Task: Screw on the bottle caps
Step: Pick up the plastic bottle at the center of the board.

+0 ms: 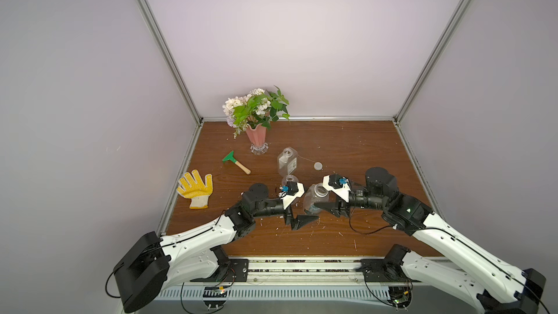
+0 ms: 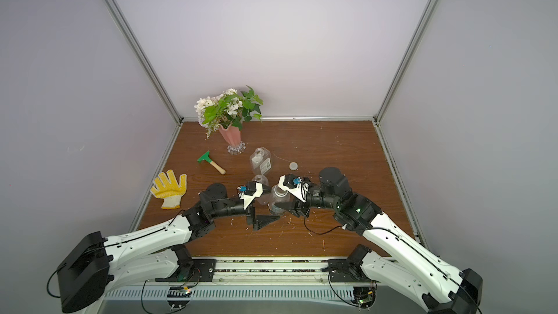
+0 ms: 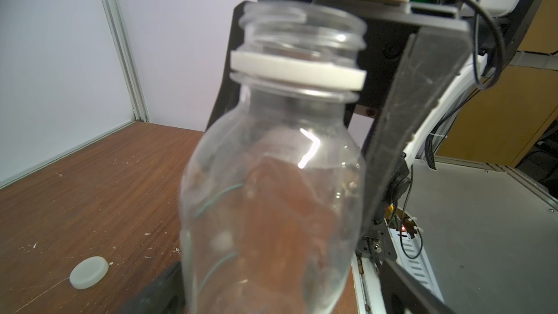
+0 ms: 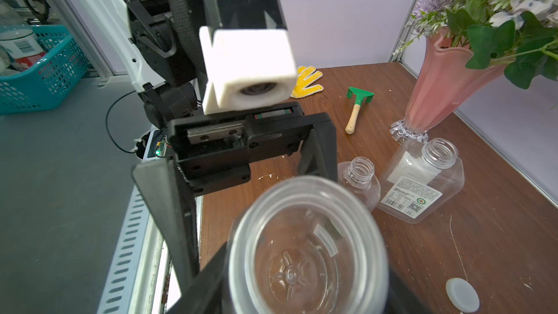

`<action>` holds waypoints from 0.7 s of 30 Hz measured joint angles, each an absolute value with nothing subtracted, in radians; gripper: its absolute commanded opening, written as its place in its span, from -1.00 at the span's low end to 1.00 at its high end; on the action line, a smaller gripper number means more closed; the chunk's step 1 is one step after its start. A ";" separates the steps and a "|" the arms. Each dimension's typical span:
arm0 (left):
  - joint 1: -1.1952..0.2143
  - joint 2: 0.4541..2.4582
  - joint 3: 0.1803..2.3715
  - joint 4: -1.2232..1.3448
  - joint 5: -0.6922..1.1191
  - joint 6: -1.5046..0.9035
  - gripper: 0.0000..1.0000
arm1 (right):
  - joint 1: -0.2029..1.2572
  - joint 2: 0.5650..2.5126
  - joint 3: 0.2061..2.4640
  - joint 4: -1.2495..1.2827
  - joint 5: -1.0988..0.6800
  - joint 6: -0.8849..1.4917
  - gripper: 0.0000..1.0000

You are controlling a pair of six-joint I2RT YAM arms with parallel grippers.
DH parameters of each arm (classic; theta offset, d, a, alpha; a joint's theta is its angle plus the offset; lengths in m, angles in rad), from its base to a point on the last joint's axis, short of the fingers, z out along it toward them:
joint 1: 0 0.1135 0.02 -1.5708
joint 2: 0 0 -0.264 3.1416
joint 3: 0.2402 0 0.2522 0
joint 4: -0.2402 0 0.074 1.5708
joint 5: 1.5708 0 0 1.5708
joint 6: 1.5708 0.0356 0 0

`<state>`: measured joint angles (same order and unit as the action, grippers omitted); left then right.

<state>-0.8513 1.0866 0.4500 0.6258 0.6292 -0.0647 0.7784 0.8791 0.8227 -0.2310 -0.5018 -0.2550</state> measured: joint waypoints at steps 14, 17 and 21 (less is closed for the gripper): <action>-0.852 1.131 0.474 0.630 0.655 -0.029 0.27 | 0.784 0.880 0.826 -0.249 -0.519 -0.258 0.29; -0.853 1.131 0.474 0.636 0.654 -0.030 0.21 | 0.784 0.870 0.826 -0.250 -0.503 -0.255 0.52; -0.858 1.127 0.471 0.654 0.627 -0.033 0.20 | 0.785 0.838 0.826 -0.238 -0.454 -0.242 0.74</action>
<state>-0.8581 1.1275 0.4706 0.6544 0.6266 -0.0330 0.7845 0.8379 0.8261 -0.2382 -0.4541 -0.2417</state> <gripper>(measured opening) 0.629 0.842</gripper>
